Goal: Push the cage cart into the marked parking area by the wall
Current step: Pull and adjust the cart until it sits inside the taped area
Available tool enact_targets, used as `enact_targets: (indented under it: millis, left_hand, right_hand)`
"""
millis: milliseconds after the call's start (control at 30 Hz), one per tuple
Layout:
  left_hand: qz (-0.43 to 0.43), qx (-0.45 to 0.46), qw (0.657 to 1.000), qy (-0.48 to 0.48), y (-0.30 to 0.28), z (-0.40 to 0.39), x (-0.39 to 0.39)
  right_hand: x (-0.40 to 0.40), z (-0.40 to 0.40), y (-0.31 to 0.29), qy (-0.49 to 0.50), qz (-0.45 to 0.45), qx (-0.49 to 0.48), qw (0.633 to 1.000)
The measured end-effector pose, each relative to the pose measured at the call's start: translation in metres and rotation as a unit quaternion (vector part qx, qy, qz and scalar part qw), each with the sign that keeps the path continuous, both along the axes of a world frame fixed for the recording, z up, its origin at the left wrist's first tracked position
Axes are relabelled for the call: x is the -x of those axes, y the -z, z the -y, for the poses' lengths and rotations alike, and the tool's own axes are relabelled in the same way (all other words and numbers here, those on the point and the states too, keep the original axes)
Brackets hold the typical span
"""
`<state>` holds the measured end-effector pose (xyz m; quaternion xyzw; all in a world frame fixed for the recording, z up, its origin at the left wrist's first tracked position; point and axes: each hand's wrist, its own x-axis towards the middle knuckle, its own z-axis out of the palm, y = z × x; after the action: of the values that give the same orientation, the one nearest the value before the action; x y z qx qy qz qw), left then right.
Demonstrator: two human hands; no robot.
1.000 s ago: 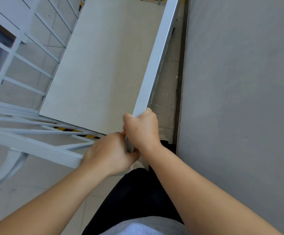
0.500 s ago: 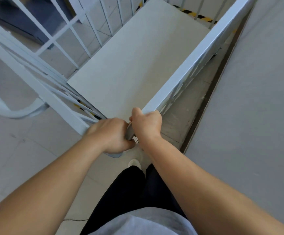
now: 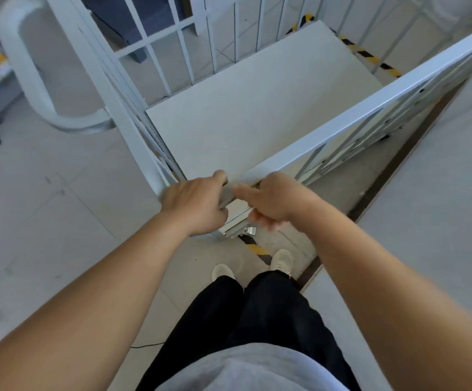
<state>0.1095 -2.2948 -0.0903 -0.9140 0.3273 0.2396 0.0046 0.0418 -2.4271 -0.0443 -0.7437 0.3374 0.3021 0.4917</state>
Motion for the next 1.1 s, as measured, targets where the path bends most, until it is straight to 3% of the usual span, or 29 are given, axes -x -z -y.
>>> enact_targets:
  millis: [67, 133, 300, 400, 667, 1100]
  left_hand:
    - [0.001, 0.035, 0.999, 0.009, 0.001, -0.001, 0.003]
    - [0.010, 0.053, 0.998, 0.020, 0.002, -0.001, 0.004]
    - [-0.006, 0.072, 0.997, 0.008, 0.005, 0.007, 0.002]
    - [-0.022, 0.091, 0.996, -0.011, 0.005, 0.011, 0.003]
    - [0.036, 0.114, 0.993, 0.013, 0.010, 0.009, 0.008]
    - [0.015, 0.097, 0.995, 0.021, 0.006, 0.009, 0.005]
  right_hand:
    - [-0.005, 0.021, -0.012, -0.080, 0.086, 0.164, 0.979]
    - [-0.014, 0.034, -0.011, -0.148, 0.188, 0.293, 0.926]
    - [-0.035, 0.046, 0.014, -0.467, 0.093, 0.348, 0.808]
    - [-0.044, 0.040, 0.026, -0.518, 0.095, 0.386, 0.758]
    - [-0.041, 0.046, 0.043, -0.516, 0.155, 0.443, 0.717]
    - [-0.042, 0.048, 0.042, -0.534, 0.174, 0.413, 0.717]
